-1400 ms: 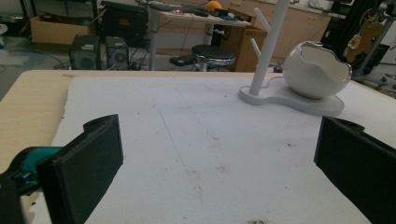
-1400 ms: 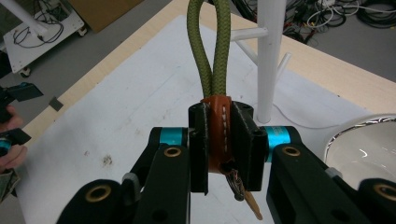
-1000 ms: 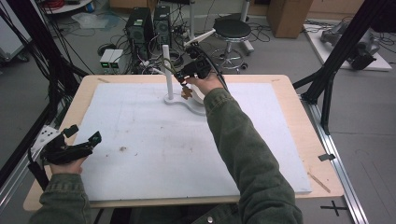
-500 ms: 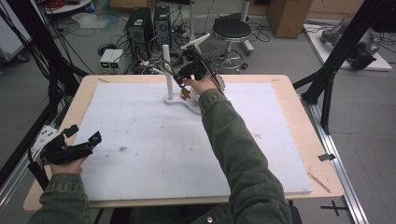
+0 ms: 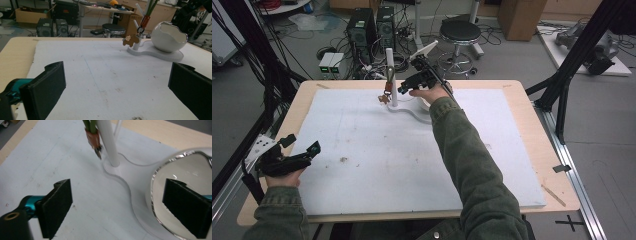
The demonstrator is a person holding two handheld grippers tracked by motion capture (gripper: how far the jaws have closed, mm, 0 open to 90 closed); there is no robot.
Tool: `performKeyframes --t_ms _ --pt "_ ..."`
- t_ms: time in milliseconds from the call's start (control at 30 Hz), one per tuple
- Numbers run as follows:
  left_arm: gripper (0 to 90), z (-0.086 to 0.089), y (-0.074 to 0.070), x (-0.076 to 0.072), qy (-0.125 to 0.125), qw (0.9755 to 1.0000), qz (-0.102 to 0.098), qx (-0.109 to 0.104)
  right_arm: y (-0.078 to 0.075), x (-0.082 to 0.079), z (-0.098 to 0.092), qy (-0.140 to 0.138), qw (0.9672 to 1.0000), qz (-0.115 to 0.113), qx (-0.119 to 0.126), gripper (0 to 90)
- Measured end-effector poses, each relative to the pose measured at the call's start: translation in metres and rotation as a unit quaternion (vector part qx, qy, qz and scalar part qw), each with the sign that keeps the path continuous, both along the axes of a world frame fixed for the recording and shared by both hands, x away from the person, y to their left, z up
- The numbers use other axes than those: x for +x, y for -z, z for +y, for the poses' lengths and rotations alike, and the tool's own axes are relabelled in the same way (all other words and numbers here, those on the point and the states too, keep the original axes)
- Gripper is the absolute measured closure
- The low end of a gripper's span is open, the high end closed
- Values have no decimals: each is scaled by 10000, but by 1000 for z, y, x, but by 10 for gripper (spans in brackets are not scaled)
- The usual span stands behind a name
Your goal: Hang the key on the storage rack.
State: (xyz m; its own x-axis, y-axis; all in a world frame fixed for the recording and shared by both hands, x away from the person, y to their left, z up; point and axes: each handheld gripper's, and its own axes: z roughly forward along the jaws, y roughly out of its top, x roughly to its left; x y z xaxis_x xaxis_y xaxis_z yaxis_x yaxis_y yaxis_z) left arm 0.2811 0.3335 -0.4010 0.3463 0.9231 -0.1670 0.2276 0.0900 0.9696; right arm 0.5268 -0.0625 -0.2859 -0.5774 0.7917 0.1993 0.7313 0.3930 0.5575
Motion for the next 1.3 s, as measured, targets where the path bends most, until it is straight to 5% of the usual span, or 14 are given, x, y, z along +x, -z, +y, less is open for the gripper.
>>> performKeyframes --t_ms 467,1300 --pt "17 0 0 0 5 10000 -3 -12 -9 -22 -48 429 9989 -179 -23 7" --pt "17 -1 0 1 17 10000 36 9 0 -60 -107 597 9969 -488 168 7"
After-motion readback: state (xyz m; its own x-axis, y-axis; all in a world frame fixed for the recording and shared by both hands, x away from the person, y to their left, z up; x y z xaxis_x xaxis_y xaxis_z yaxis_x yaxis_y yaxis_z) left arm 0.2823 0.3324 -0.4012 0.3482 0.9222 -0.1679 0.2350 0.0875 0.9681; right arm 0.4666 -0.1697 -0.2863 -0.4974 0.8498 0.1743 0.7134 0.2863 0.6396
